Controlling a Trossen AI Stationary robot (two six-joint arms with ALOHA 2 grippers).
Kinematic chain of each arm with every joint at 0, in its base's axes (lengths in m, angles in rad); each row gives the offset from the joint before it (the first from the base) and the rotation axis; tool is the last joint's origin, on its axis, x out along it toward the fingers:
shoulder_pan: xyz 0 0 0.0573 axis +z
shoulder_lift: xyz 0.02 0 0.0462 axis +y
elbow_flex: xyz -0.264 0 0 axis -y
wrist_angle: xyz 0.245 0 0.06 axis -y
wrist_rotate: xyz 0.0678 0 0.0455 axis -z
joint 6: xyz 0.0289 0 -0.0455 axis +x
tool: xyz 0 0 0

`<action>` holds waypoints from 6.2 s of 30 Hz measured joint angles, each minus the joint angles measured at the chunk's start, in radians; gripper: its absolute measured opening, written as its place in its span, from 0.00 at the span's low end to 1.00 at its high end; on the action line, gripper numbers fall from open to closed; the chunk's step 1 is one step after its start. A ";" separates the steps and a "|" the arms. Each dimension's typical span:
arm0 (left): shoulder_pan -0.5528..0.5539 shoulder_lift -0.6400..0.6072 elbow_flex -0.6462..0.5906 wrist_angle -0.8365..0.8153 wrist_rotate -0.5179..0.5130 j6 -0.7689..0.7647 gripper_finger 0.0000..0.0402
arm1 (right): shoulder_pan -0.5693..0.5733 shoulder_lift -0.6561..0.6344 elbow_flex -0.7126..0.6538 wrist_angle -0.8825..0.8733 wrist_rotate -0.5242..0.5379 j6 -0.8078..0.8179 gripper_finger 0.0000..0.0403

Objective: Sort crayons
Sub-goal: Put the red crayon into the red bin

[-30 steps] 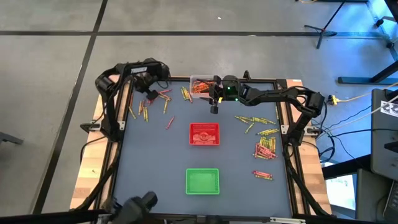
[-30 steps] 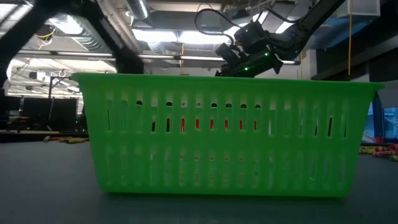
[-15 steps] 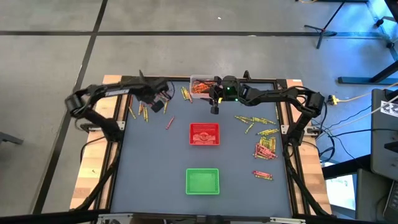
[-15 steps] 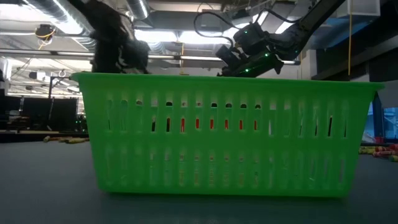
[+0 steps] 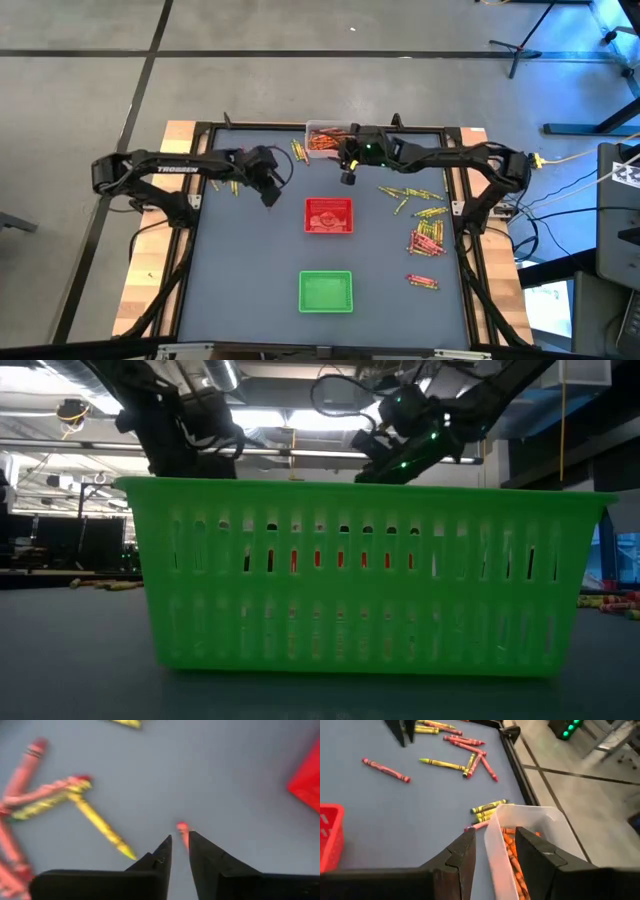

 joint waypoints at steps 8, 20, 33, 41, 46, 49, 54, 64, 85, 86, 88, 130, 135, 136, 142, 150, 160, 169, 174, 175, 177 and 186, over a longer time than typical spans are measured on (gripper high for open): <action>-0.082 0.072 0.000 0.028 0.136 -0.102 0.22 | 0.049 -0.093 -0.051 -0.217 0.057 0.062 0.34; -0.115 0.135 0.002 0.002 -0.006 -0.258 0.21 | 0.099 -0.194 -0.139 -0.261 0.164 0.144 0.34; -0.121 0.263 0.006 0.004 -0.026 -0.310 0.21 | 0.099 -0.192 -0.140 -0.275 0.095 0.164 0.34; -0.131 0.262 0.004 0.008 -0.037 -0.307 0.04 | 0.098 -0.192 -0.140 -0.276 0.098 0.138 0.34; -0.170 0.223 0.019 0.001 -0.079 -0.247 0.02 | 0.099 -0.209 -0.141 -0.345 0.126 0.134 0.34; -0.217 0.176 0.064 0.030 -0.091 -0.202 0.03 | 0.099 -0.242 -0.149 -0.369 0.127 0.140 0.34; -0.295 0.150 0.135 0.100 -0.110 -0.100 0.04 | 0.099 -0.323 -0.217 -0.355 0.124 0.142 0.34; -0.359 0.170 0.173 0.407 -0.116 0.035 0.04 | 0.098 -0.547 -0.361 -0.253 0.134 0.142 0.34; -0.358 0.335 0.172 0.539 -0.146 0.012 0.05 | 0.098 -0.575 -0.367 -0.188 0.099 0.116 0.34; -0.359 0.335 0.172 0.534 -0.126 0.010 0.06 | 0.098 -0.575 -0.367 -0.186 0.089 0.115 0.34; -0.362 0.335 0.172 0.527 -0.083 0.009 0.09 | 0.098 -0.575 -0.367 -0.181 0.075 0.115 0.34; 0.367 0.103 0.173 0.127 0.049 0.240 0.30 | 0.098 -0.575 -0.367 -0.139 0.061 0.111 0.34; 0.456 0.153 0.196 0.105 0.056 0.302 0.35 | 0.098 -0.575 -0.367 -0.123 0.061 0.106 0.34; 0.466 0.173 0.216 0.090 0.053 0.321 0.35 | 0.098 -0.575 -0.367 -0.115 0.061 0.103 0.34; 0.501 0.326 0.399 -0.078 0.052 0.432 0.35 | 0.098 -0.574 -0.366 -0.102 0.061 0.086 0.34; 0.545 0.472 0.515 -0.253 0.072 0.597 0.35 | 0.098 -0.574 -0.368 -0.106 0.061 0.086 0.34; 0.557 0.547 0.513 -0.248 0.114 0.667 0.35 | 0.098 -0.574 -0.376 -0.086 0.061 0.078 0.34; 0.572 0.616 0.513 -0.229 0.118 0.688 0.35 | 0.098 -0.574 -0.377 -0.087 0.061 0.078 0.34; 0.577 0.631 0.516 -0.228 0.160 0.693 0.32 | 0.098 -0.574 -0.377 -0.087 0.061 0.079 0.34; 0.577 0.631 0.516 -0.226 0.165 0.694 0.30 | 0.098 -0.574 -0.377 -0.087 0.061 0.079 0.34; 0.577 0.632 0.515 -0.224 0.168 0.693 0.25 | 0.098 -0.574 -0.377 -0.087 0.061 0.079 0.34; 0.571 0.633 0.513 -0.223 0.170 0.693 0.07 | 0.098 -0.574 -0.377 -0.087 0.061 0.081 0.34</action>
